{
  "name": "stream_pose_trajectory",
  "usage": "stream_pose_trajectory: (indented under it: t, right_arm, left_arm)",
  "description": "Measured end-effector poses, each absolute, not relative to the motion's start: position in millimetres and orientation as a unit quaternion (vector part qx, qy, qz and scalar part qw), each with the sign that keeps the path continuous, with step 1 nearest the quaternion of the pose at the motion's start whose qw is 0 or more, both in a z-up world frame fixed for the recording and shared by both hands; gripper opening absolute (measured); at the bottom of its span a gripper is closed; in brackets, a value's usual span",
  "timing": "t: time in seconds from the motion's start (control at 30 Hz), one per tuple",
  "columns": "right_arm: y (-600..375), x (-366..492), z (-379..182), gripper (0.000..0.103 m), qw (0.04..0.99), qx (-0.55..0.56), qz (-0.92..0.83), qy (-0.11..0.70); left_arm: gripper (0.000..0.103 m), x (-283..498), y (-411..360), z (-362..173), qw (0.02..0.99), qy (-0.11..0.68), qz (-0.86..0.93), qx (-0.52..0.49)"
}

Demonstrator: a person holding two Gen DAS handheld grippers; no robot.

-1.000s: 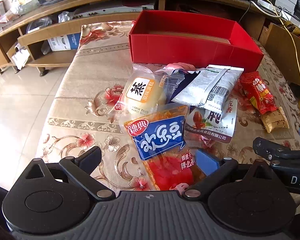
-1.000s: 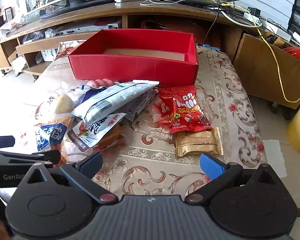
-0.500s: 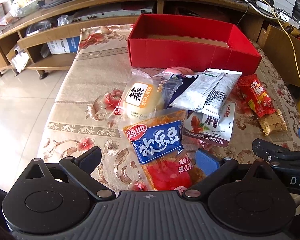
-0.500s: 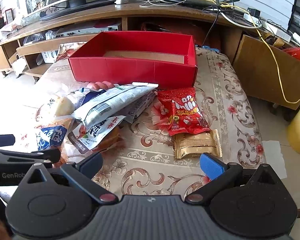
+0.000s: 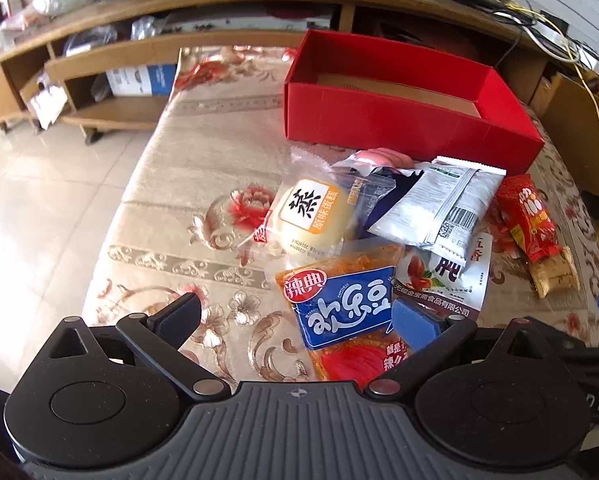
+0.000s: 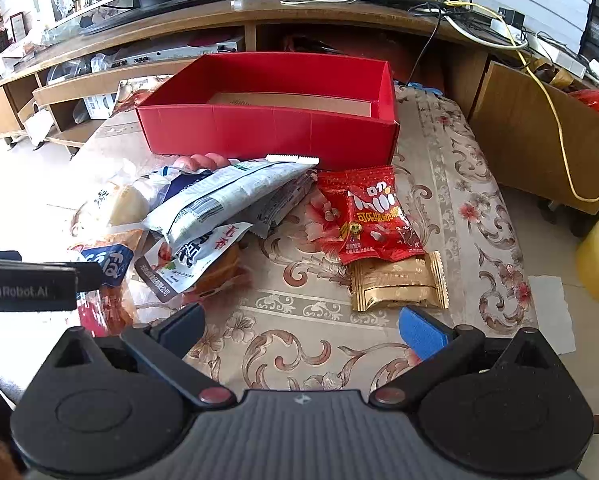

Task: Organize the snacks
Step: 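Grasp the wrapped cake bun with the left gripper while the right gripper grasps the blue tofu snack bag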

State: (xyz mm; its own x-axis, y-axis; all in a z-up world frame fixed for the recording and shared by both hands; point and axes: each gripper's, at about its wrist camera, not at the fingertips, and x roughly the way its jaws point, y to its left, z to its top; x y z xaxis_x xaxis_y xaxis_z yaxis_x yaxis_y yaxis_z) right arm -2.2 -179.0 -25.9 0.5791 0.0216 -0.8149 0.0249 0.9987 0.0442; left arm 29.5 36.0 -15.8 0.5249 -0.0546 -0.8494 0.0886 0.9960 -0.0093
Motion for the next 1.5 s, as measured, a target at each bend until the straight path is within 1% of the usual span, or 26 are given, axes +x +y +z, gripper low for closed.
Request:
stream_pose_trajectory:
  t: [0.37,0.57,0.7,0.8,0.87,1.03,1.27,1.33,1.43,1.5]
  right_arm:
    - [-172,-3,-26,0.101,0.885,0.032,0.029,0.463]
    - [-133,2,-23,0.101,0.886,-0.012,0.090,0.454]
    - [-101,10,-20,0.101,0.888,-0.040,0.120,0.442]
    - [-84,18,-25,0.100,0.882,-0.045,0.137,0.449]
    - [-73,23,-30,0.098,0.878,-0.047,0.146,0.454]
    - [-50,32,-46,0.097,0.875,-0.079,0.152,0.453]
    - [-60,46,-57,0.102,0.850,-0.018,0.176,0.496]
    - [-62,50,-67,0.102,0.827,-0.017,0.185,0.530]
    - [-61,45,-71,0.102,0.825,-0.042,0.200,0.527]
    - [-67,44,-69,0.093,0.828,-0.031,0.190,0.527]
  left_arm:
    - [0.102,44,38,-20,0.860,0.508,-0.046,0.007]
    - [0.102,43,53,-10,0.866,0.498,-0.037,-0.024]
    - [0.102,43,59,-11,0.867,0.496,-0.028,-0.023]
    - [0.102,42,63,-13,0.868,0.495,-0.022,-0.020]
    - [0.102,42,70,-13,0.870,0.493,-0.015,-0.025]
    - [0.102,43,81,-16,0.867,0.498,-0.004,-0.031]
    - [0.102,43,93,-22,0.861,0.506,0.004,-0.042]
    - [0.102,43,93,-22,0.861,0.507,0.001,-0.044]
    - [0.102,43,89,-21,0.862,0.506,-0.005,-0.038]
    - [0.102,43,86,-21,0.862,0.505,-0.008,-0.035]
